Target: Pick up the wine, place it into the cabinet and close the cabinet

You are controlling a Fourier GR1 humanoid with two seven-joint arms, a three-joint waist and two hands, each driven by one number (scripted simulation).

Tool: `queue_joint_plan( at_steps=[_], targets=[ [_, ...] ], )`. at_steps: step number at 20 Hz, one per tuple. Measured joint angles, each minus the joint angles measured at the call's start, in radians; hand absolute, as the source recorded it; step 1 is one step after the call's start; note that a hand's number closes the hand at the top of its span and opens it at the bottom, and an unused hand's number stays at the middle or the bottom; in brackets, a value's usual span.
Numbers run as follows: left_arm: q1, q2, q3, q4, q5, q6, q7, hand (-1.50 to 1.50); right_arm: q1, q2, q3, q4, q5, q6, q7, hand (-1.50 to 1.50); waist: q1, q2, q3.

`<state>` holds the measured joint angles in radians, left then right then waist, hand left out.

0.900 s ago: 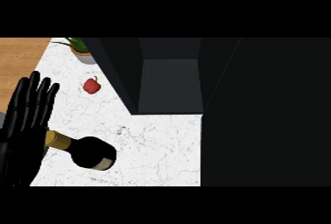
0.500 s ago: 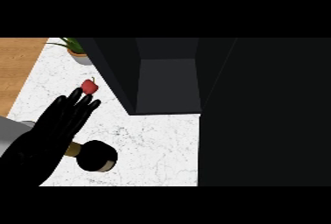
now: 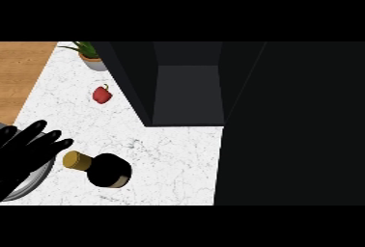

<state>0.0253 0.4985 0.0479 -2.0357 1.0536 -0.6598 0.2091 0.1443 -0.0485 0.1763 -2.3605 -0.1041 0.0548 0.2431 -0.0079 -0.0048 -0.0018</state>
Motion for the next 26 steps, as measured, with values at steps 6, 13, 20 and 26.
queue_joint_plan(
  at_steps=[6,13,20,26],
  targets=[
    [0.008,0.198,0.126,0.022,0.319,-0.021,0.089,-1.5,0.015,0.015,0.111,-0.113,0.067,-0.056,0.134,-1.5,0.007,0.0,0.001],
    [-0.005,0.31,0.218,0.067,0.496,-0.017,0.179,-1.5,0.005,0.02,0.205,-0.132,0.093,-0.11,0.199,-1.5,0.005,0.001,0.001],
    [-0.02,0.295,0.226,0.077,0.47,0.0,0.221,-1.5,-0.045,0.01,0.255,-0.141,0.111,-0.18,0.271,-1.5,0.0,0.001,0.001],
    [-0.037,0.251,0.207,0.094,0.407,0.0,0.24,-1.5,-0.09,-0.016,0.266,-0.144,0.122,-0.216,0.312,-1.5,-0.003,0.001,0.001]
  ],
)
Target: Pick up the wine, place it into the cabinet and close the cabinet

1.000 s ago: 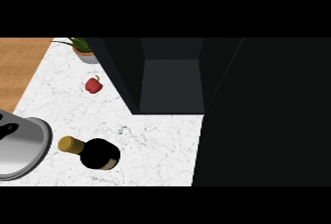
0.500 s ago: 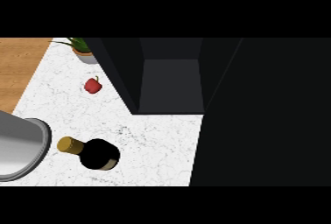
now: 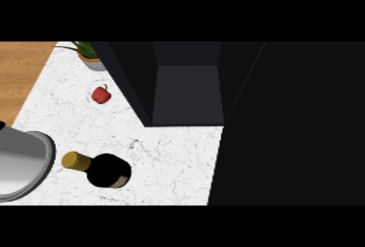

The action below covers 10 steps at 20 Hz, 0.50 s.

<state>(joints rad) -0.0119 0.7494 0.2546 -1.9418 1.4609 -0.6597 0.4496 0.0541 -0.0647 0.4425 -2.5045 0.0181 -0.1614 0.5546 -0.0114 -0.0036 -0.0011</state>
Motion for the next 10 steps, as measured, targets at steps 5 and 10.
queue_joint_plan(
  at_steps=[5,10],
  targets=[
    [-0.032,-0.061,-0.027,0.032,-0.086,-0.006,0.001,-1.5,-0.035,-0.012,0.016,-0.002,0.009,-0.038,0.033,-1.5,-0.003,0.0,0.0],
    [-0.045,-0.135,-0.061,0.099,-0.187,-0.064,-0.007,-1.5,-0.049,-0.033,0.043,-0.005,0.018,-0.07,0.046,-1.5,-0.009,0.0,0.0]
  ],
)
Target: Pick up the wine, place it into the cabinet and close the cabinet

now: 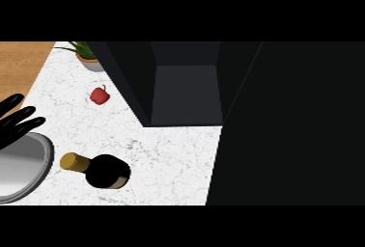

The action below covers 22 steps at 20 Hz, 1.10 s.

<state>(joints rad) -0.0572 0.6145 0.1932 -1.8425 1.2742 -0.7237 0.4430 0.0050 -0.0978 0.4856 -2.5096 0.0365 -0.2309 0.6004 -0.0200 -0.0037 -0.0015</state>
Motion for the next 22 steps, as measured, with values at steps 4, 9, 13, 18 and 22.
queue_joint_plan(
  at_steps=[4,9,13,18,22],
  targets=[
    [0.005,-0.058,-0.011,0.031,-0.082,-0.04,-0.011,-1.5,-0.039,-0.003,0.027,0.003,0.01,-0.039,0.027,-1.5,0.004,-0.001,0.0],
    [-0.01,-0.135,-0.012,0.117,-0.204,-0.102,-0.043,-1.5,-0.06,-0.024,0.033,0.004,0.019,-0.07,0.036,-1.5,0.002,0.0,0.0],
    [-0.01,-0.185,0.014,0.191,-0.302,-0.173,-0.086,-1.5,-0.059,-0.05,0.026,0.002,0.022,-0.08,0.033,-1.5,0.002,0.0,0.0],
    [-0.024,-0.233,0.058,0.295,-0.422,-0.242,-0.153,-1.5,-0.085,-0.069,0.056,-0.001,0.032,-0.113,0.055,-1.5,-0.002,-0.001,-0.001],
    [-0.039,-0.273,0.091,0.369,-0.536,-0.293,-0.215,-1.5,-0.076,-0.092,0.068,-0.003,0.036,-0.13,0.044,-1.5,-0.003,0.0,-0.001]
  ],
)
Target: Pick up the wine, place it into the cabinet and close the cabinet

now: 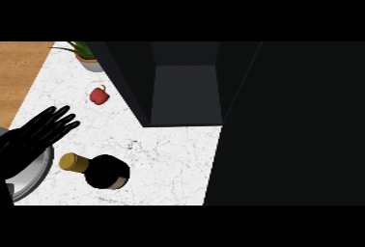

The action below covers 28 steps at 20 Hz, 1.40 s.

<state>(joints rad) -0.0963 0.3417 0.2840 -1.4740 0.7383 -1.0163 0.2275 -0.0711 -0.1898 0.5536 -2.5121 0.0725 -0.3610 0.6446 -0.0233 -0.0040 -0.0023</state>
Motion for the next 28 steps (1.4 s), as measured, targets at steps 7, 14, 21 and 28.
queue_joint_plan(
  at_steps=[7,14,21,28],
  targets=[
    [-0.015,-0.054,0.035,0.109,-0.202,-0.063,-0.102,-1.5,-0.028,-0.034,-0.003,0.0,0.006,-0.03,0.014,-1.5,-0.003,0.0,0.0],
    [-0.057,-0.099,0.059,0.217,-0.418,-0.077,-0.219,-1.5,-0.046,-0.052,0.0,0.005,0.007,-0.051,0.007,-1.5,-0.003,0.003,-0.001],
    [-0.086,-0.103,0.062,0.325,-0.618,-0.04,-0.374,-1.5,-0.039,-0.064,0.035,0.008,0.009,-0.08,-0.015,-1.5,-0.007,0.003,-0.002],
    [-0.12,-0.1,0.008,0.457,-0.707,0.003,-0.46,-1.5,-0.044,-0.085,0.062,0.01,0.012,-0.105,-0.038,-1.5,-0.015,0.003,-0.002]
  ],
)
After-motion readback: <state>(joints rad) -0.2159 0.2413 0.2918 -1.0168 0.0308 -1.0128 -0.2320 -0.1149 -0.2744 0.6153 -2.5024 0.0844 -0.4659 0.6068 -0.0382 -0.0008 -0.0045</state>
